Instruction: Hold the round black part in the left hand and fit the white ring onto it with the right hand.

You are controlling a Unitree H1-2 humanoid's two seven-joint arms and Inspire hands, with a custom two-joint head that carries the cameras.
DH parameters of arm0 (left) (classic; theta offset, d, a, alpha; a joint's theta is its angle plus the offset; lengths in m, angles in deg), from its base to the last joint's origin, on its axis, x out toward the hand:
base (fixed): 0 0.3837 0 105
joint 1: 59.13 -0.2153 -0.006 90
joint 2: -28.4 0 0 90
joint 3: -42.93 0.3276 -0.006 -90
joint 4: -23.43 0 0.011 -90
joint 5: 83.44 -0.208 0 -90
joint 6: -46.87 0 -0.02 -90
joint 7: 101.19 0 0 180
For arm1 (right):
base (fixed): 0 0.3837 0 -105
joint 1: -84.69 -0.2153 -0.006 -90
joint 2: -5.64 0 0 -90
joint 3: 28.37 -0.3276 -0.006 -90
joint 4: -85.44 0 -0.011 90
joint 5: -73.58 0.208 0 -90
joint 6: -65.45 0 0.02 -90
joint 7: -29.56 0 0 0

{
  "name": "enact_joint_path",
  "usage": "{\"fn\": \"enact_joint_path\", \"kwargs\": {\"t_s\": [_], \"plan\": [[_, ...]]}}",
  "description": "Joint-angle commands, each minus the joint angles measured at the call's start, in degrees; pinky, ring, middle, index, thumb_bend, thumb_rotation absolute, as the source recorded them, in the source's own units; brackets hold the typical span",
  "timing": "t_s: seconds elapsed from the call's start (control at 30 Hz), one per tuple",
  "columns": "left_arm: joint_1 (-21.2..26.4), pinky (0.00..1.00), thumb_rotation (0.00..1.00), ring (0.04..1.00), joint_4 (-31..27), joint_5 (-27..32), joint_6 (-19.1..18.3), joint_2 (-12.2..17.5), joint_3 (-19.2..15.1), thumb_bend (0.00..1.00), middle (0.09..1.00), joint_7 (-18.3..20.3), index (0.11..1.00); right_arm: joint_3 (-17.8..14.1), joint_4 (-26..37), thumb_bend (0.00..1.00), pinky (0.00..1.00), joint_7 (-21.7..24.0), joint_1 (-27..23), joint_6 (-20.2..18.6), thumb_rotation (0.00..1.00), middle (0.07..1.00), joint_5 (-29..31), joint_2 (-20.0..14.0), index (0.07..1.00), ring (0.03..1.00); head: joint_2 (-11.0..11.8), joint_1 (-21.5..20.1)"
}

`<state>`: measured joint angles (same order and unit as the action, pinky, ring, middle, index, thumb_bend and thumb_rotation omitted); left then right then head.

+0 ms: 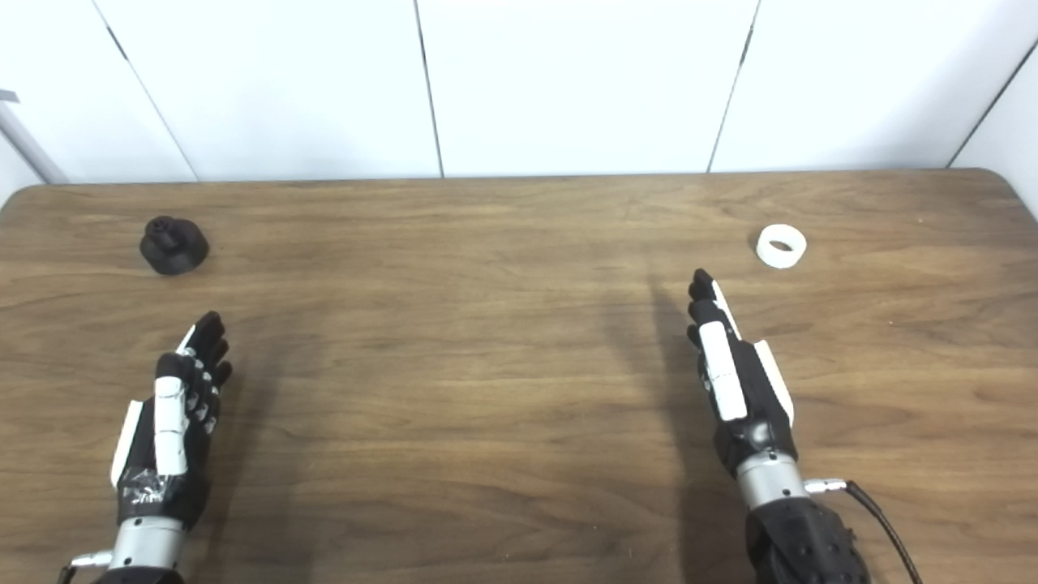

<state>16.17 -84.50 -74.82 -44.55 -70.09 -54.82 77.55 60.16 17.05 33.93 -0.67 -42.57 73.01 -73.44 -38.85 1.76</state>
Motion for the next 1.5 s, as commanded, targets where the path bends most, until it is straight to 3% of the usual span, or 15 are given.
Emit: {"fn": "enact_joint_path", "kwargs": {"t_s": [0.0, 0.33, 0.43, 0.67, 0.93, 1.1, 1.3, 1.47], "plan": [[0.19, 1.0, 0.99, 0.988, -1.42, -0.35, 1.8, -0.85, -0.22, 0.58, 0.975, -0.11, 0.954, 0.04, 1.66, 0.53, 1.0, -0.16, -0.92, 1.56, 1.0, 0.994, 0.25, -0.24, 0.996, 1.0, -0.01, 0.03], [0.17, 1.0, 0.99, 0.986, -1.45, -0.34, 1.92, -0.76, -0.16, 0.57, 0.973, 0.1, 0.948, 0.22, 1.73, 0.53, 1.0, -0.27, -0.94, 1.22, 1.0, 0.994, -0.17, -0.31, 0.993, 1.0, 0.33, 0.59], [0.09, 1.0, 0.98, 0.979, -0.91, -0.89, 2.79, -1.05, 0.03, 0.58, 0.968, -0.02, 0.945, 0.08, 1.47, 0.52, 1.0, -0.06, -0.75, 1.82, 1.0, 0.996, 0.17, -0.52, 0.994, 1.0, 1.33, 3.39], [-0.39, 1.0, 0.97, 0.973, -0.45, -2.73, 3.06, -2.37, 1.62, 0.61, 0.962, -0.53, 0.933, -0.68, 0.55, 0.5, 1.0, 0.88, -0.2, 2.73, 1.0, 1.0, 1.75, -1.81, 1.0, 1.0, 5.52, 11.0], [-0.24, 1.0, 0.97, 0.993, 1.82, -4.99, 4.56, -3.46, 4.13, 0.55, 0.972, -1.59, 0.942, -1.01, -1.08, 0.45, 1.0, 1.6, -0.25, 2.92, 1.0, 1.0, 3.43, -3.01, 1.0, 1.0, 10.36, 16.58], [0.15, 1.0, 0.98, 0.991, 3.97, -6.04, 6.73, -3.4, 5.28, 0.51, 0.971, -2.23, 0.946, -0.74, -1.7, 0.46, 1.0, 2.03, -0.57, 3.08, 1.0, 1.0, 4.01, -3.57, 1.0, 1.0, 11.9, 17.9], [0.7, 1.0, 0.98, 0.995, 5.91, -7.15, 8.41, -3.11, 6.09, 0.49, 0.979, -2.75, 0.959, -0.79, -2.67, 0.47, 1.0, 2.72, -0.98, 3.94, 1.0, 1.0, 5.04, -3.92, 1.0, 1.0, 11.82, 17.46], [1.14, 1.0, 0.86, 1.0, 5.85, -9.32, 6.9, -2.49, 6.03, 0.57, 0.979, -3.35, 0.963, -0.2, -2.58, 0.49, 1.0, 2.39, -1.34, 3.56, 1.0, 1.0, 4.42, -3.95, 1.0, 1.0, 11.8, 16.8]]}}
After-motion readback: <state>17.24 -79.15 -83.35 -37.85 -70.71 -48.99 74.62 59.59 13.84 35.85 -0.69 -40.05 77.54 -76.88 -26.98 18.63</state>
